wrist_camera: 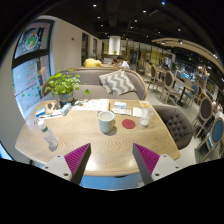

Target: Pour water

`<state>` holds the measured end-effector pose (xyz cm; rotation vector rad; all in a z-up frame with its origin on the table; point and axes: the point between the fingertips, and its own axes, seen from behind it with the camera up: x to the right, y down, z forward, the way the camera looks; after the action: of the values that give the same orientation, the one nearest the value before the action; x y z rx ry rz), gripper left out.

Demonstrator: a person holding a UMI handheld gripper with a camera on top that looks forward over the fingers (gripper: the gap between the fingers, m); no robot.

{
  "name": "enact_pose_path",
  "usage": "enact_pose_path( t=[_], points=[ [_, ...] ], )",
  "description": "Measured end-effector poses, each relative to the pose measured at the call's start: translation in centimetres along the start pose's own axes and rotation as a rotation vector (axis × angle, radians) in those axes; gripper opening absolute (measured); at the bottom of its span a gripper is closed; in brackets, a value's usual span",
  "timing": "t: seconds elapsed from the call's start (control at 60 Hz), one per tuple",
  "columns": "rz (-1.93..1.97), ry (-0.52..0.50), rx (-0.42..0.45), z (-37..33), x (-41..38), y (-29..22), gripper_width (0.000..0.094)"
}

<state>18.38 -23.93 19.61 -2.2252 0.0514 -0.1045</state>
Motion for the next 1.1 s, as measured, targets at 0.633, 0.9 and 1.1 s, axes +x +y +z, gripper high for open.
enact_pose_path(
  t=[0.633,0.9,1.1],
  points=[
    [-0.012,-0.125,-0.029,2.2,-23.1,8.9,0.0858],
    [-0.035,-0.176,0.096,11.0,-31.8,5.4,0.086],
    [-0.032,-0.183,0.143,17.7,-33.2,4.1,0.0801]
  ],
)
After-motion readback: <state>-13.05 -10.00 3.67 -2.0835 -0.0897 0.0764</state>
